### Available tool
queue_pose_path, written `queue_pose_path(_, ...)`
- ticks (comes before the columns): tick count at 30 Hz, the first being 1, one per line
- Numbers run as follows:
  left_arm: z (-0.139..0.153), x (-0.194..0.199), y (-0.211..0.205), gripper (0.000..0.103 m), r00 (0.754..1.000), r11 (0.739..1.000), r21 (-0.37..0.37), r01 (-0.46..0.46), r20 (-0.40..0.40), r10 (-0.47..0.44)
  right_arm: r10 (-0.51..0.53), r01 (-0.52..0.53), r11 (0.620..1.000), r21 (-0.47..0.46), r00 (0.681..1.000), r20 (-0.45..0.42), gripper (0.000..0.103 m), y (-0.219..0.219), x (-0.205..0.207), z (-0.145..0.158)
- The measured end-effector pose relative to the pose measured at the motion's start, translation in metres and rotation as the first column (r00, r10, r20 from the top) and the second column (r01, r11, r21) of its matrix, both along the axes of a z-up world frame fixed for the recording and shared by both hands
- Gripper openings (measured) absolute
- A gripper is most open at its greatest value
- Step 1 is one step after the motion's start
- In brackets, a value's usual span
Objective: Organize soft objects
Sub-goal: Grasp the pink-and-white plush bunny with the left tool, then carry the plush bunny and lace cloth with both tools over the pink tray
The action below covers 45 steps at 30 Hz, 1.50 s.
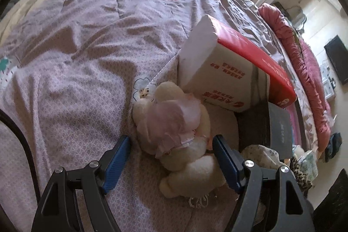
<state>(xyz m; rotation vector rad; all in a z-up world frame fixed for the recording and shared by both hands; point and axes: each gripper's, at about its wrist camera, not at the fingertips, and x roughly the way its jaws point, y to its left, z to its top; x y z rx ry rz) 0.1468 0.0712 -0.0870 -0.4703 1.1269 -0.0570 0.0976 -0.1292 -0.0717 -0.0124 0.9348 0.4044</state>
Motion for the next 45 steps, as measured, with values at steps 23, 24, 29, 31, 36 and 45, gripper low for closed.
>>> queue_pose_path(23,0.020,-0.024,0.018,0.042,0.997,0.999,-0.042,-0.008,0.071,0.011,0.044,-0.045,0.999,0.023,0.996,0.076,0.015,-0.004,-0.015,0.022)
queue_pose_path(24,0.026,-0.027,0.018,0.042,0.996,1.000,-0.030,-0.007,0.085,0.010,0.046,-0.049,0.998,0.027,0.996,0.080,0.015,-0.004,-0.017,0.024)
queue_pose_path(29,0.050,-0.036,0.016,0.042,0.991,1.000,0.005,-0.011,0.134,0.010,0.058,-0.063,0.998,0.032,0.991,0.116,0.015,-0.002,-0.027,0.037)
queue_pose_path(31,0.055,-0.040,0.015,0.042,0.989,1.000,0.015,-0.009,0.147,0.007,0.058,-0.064,0.997,0.040,0.990,0.130,0.015,-0.003,-0.030,0.043)
queue_pose_path(36,0.074,-0.047,0.003,0.042,0.984,1.000,0.021,0.012,0.178,-0.015,0.050,-0.060,0.997,0.054,0.985,0.167,0.015,-0.008,-0.038,0.060)
queue_pose_path(45,0.103,-0.057,-0.028,0.042,0.970,0.996,0.061,0.061,0.232,-0.074,0.030,-0.045,0.997,0.067,0.976,0.217,0.015,-0.024,-0.049,0.082)
